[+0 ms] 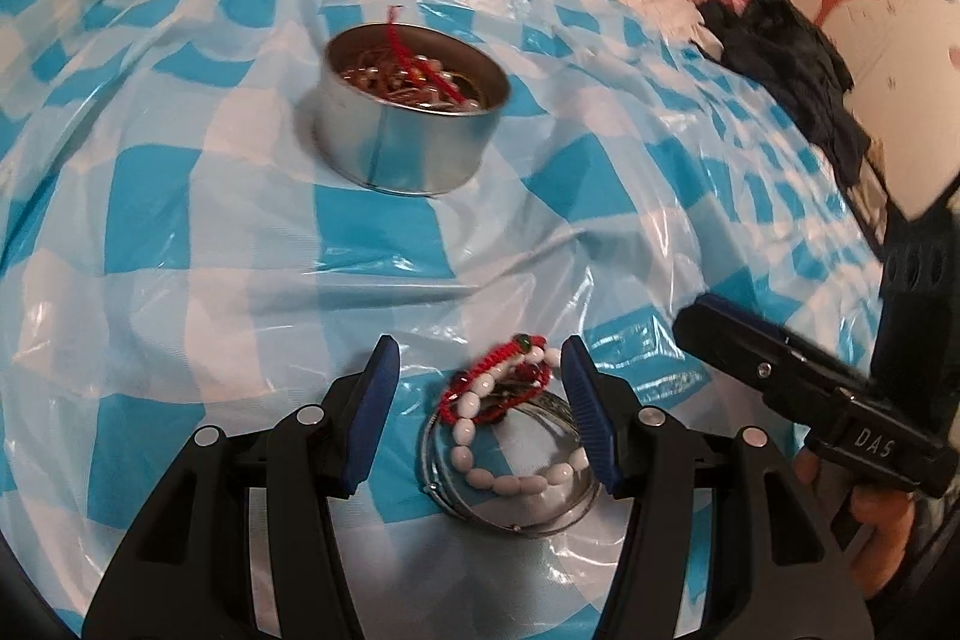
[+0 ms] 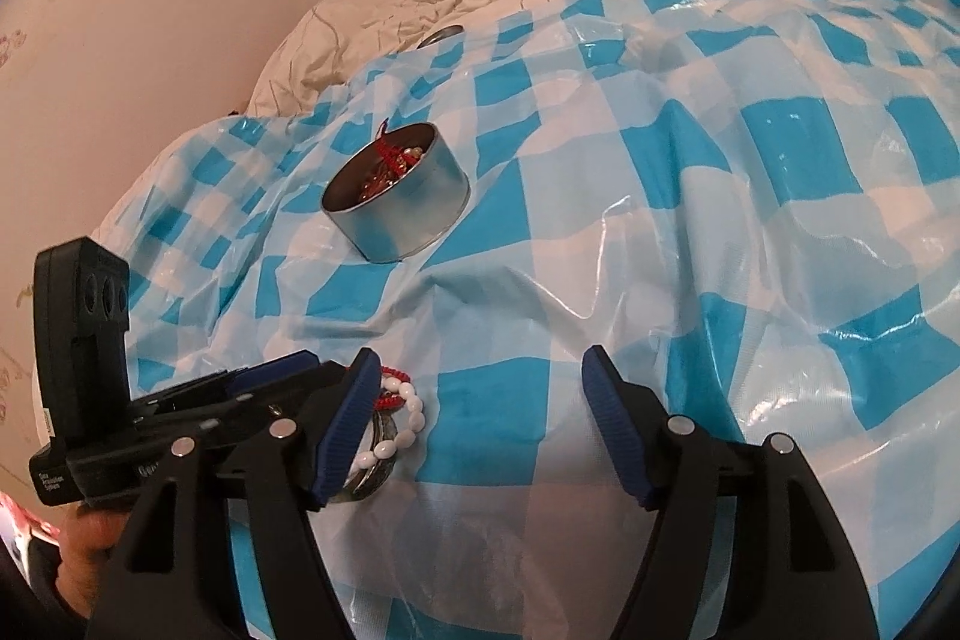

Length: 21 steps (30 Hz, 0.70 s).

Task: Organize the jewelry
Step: 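Grasp the red-and-white bead bracelet with the left gripper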

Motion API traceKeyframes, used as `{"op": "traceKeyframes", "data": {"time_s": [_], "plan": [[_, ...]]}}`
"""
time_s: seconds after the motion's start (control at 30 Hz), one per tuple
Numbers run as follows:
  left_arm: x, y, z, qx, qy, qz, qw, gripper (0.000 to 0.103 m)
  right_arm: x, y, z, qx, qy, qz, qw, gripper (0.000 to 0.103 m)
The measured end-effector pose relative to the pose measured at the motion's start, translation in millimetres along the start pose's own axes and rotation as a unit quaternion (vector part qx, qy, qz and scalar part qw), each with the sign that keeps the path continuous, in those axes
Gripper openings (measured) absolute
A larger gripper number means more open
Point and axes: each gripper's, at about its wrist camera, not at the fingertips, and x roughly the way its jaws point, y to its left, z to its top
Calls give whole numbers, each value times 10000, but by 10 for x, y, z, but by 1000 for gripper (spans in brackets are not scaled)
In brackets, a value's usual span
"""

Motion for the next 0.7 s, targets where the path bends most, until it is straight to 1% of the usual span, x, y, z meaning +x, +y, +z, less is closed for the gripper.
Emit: {"op": "traceKeyframes", "data": {"time_s": [0.13,0.27,0.43,0.7], "plan": [[-40,113,42,-285,-85,-69,9995,53,5,-62,9,202,19,79,9998,68],[-56,136,50,-349,-110,-91,9993,53,13,-65,14,230,36,89,9997,70],[-11,68,38,-176,12,-192,9997,53,13,-83,14,243,46,90,9997,71],[51,-8,19,-3,85,-184,9998,53,35,-79,11,235,86,73,9997,73]]}}
